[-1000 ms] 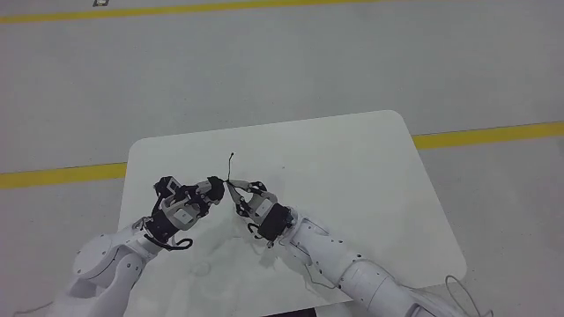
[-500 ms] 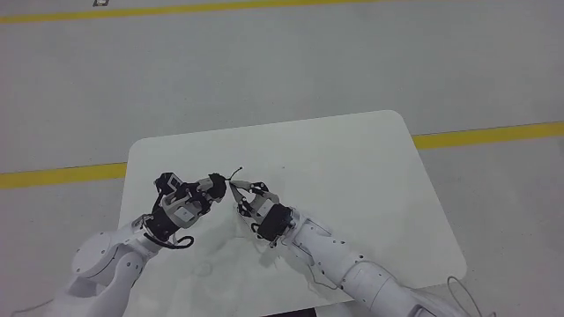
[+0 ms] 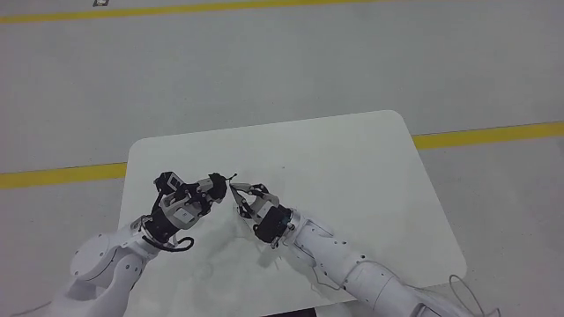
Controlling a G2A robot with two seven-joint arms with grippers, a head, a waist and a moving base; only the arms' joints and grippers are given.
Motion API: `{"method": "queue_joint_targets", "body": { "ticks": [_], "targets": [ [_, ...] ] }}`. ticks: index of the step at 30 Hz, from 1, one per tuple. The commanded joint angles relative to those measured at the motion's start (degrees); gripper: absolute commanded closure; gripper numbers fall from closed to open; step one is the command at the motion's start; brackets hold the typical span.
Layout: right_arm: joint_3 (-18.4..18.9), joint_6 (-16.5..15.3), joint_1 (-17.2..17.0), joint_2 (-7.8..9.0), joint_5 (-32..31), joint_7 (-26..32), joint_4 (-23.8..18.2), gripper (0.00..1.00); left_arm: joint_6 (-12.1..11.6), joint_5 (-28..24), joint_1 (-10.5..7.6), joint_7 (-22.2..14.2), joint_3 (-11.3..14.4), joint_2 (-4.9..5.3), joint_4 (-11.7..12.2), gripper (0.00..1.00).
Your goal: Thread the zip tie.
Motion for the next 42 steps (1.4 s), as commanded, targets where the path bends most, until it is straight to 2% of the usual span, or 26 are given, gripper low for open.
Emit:
{"method": "queue_joint_targets", "body": {
  "ticks": [1,19,20,21,27,36,42],
  "targets": [
    [-0.2,0.2,0.0,0.18,0.0,0.2,-0.1,1.00,-0.2,0.0,0.06,0.0,0.0,-0.01,-0.1,1.00],
    [-0.3,0.8,-0.5,0.88,0.1,0.6,-1.0,1.00,-1.0,0.1,0.22,0.2,-0.2,-0.04,-0.7,1.00],
    [-0.2,0.6,-0.6,0.86,0.0,0.2,-1.3,0.53,-1.1,0.4,0.23,0.3,-0.3,-0.03,-0.5,1.00],
    [-0.3,0.6,-0.6,0.90,0.0,-0.1,-1.5,0.00,-1.4,1.2,0.24,0.8,-0.3,-0.02,-0.3,1.00],
    [1.5,-1.2,-1.9,1.19,2.2,-0.8,-2.6,0.00,-2.7,2.1,0.44,1.8,-0.2,-0.09,0.1,1.00],
    [7.7,-10.7,-4.3,2.62,9.9,-4.6,-2.5,0.00,-3.4,2.8,0.74,3.1,-1.1,-0.09,0.6,1.00],
    [7.7,-10.7,-4.3,2.62,9.9,-4.6,-2.5,0.00,-3.4,3.0,0.82,3.4,-1.1,-0.09,0.6,1.00]
  ]
}}
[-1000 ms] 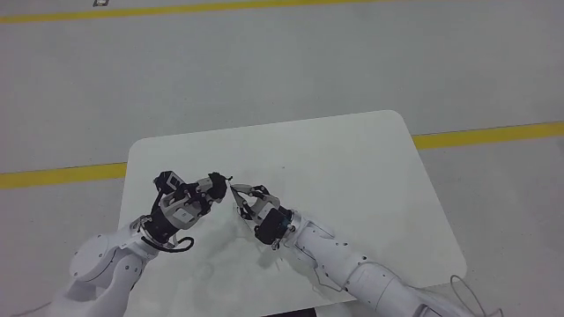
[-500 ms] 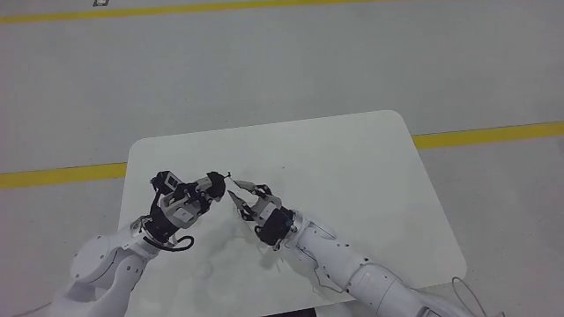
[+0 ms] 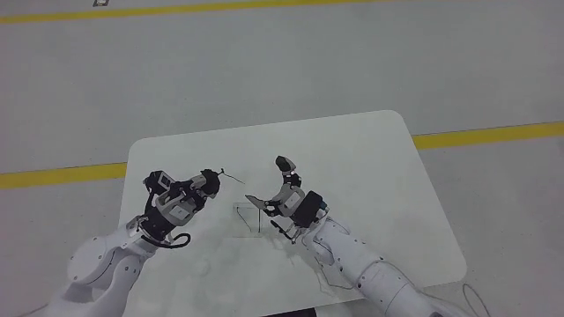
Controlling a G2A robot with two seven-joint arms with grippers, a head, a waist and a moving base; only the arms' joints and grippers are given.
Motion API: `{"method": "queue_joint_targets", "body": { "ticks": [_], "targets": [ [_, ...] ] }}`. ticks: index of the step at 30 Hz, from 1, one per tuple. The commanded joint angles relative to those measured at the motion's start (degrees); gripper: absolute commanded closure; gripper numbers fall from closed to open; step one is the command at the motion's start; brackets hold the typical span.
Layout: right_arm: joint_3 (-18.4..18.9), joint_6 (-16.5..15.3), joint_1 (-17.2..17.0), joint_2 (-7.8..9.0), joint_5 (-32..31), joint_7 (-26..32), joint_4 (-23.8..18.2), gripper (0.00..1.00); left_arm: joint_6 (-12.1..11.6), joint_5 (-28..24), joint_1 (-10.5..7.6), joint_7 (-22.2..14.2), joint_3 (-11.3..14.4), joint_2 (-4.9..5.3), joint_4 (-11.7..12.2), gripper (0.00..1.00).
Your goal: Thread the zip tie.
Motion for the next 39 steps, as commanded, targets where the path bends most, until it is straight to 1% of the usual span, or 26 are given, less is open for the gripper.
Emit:
{"method": "queue_joint_targets", "body": {
  "ticks": [1,13,15,19,22,26,29,31,32,39],
  "targets": [
    [0.0,0.0,0.0,0.00,0.0,0.0,0.0,0.00,0.0,0.0,0.00,0.0,0.0,0.00,0.0,1.00],
    [0.1,0.0,-0.1,0.00,0.2,0.2,-0.1,0.00,0.0,0.0,0.00,0.0,0.0,0.00,0.0,1.00],
    [1.1,-1.7,-0.9,0.16,2.6,0.5,-0.6,0.00,-0.1,0.0,-0.14,0.7,0.1,-0.05,0.1,1.00],
    [4.4,-7.8,-2.5,1.03,6.4,-1.4,-0.9,0.00,-1.0,-0.6,-0.15,1.4,-0.4,-0.13,0.8,1.00],
    [5.1,-8.0,-3.7,1.67,8.9,-2.4,-2.0,0.00,-1.5,-0.6,-0.01,1.5,-0.6,-0.16,1.0,1.00],
    [5.0,-8.0,-4.9,3.22,14.4,-4.2,-3.8,0.00,-2.2,-0.6,0.29,1.5,-0.7,-0.23,0.9,1.00],
    [4.8,-8.0,-5.6,4.92,19.1,-5.9,-5.1,0.00,-2.6,-0.6,0.66,1.5,-0.7,-0.27,0.6,1.00],
    [4.1,-8.0,-6.0,6.22,23.0,-7.7,-6.7,0.00,-2.9,-0.3,1.22,1.5,-0.7,-0.28,0.2,1.00],
    [3.9,-8.0,-6.1,6.62,23.8,-8.0,-7.0,0.00,-2.9,-0.3,1.22,1.5,-0.7,-0.28,0.2,1.00],
    [3.9,-8.0,-6.1,6.62,23.8,-8.0,-7.0,0.00,-2.9,-0.3,1.22,1.5,-0.7,-0.28,0.2,1.00]
  ]
}}
